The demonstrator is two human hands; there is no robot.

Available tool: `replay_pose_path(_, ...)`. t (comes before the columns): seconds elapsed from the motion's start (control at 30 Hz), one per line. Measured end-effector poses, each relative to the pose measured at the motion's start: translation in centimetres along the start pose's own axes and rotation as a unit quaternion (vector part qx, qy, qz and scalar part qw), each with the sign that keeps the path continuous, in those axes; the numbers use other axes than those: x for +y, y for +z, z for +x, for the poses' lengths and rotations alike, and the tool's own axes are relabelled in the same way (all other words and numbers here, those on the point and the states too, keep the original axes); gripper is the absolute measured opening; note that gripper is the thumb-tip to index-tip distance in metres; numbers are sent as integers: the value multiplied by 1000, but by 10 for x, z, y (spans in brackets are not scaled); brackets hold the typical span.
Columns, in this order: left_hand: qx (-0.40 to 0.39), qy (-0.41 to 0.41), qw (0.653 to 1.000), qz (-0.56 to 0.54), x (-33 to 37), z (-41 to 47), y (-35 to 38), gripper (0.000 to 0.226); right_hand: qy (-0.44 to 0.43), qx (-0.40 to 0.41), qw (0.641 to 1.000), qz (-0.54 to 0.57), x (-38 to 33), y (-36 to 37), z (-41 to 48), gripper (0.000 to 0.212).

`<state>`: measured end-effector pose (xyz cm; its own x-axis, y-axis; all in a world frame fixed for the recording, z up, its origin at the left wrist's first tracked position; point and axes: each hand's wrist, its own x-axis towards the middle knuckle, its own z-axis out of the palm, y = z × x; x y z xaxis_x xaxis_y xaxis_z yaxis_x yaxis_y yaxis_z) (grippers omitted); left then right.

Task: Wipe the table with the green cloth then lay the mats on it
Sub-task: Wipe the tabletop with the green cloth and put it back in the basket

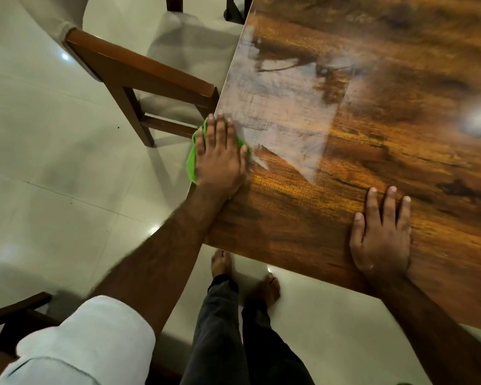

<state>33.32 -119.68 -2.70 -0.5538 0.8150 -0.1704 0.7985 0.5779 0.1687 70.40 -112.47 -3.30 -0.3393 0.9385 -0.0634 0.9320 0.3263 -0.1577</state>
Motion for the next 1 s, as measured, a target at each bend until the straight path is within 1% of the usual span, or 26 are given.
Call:
replay_pose_path(0.07,-8,57,998,2,9,-13,3,77,2,-7,1000,0,0,0,0,68)
replay_pose_path(0.13,-24,124,992,9,8,-47,6,76,-1,-8,1000,4,1,0,0,68)
replay_pose_path(0.17,-31,140,990,14,1,-68,8,76,-1,-9,1000,6,1,-1,1,68)
replay_pose_path(0.2,-35,140,989,16,-10,-88,9,76,-2,-11,1000,8,0,-2,1,68)
replay_pose_path(0.27,-46,109,993,6,-35,-123,10,76,1,-15,1000,9,-3,-3,0,68)
replay_pose_path(0.33,-52,79,996,-4,-55,-135,11,76,1,-20,1000,8,-5,-3,1,69)
replay_pose_path(0.4,-47,60,997,-10,-59,-117,9,77,3,-21,1000,5,-6,-4,2,69)
replay_pose_path(0.5,-19,29,999,-16,-41,-52,2,78,4,-28,1000,4,-5,-5,3,69)
replay_pose_path(0.63,1,36,999,7,-2,40,-3,79,16,-43,999,-2,-3,-5,6,70)
replay_pose_path(0.73,-1,75,997,13,37,81,-2,79,12,-52,999,-11,0,-3,7,70)
replay_pose_path(0.83,-18,127,991,23,72,85,1,78,12,-44,999,-13,1,-3,7,69)
replay_pose_path(0.9,-23,186,982,35,85,58,8,78,11,-41,999,-20,-3,-5,7,69)
replay_pose_path(1.0,-59,279,958,39,91,-17,18,78,9,-51,998,-30,-6,-7,8,69)
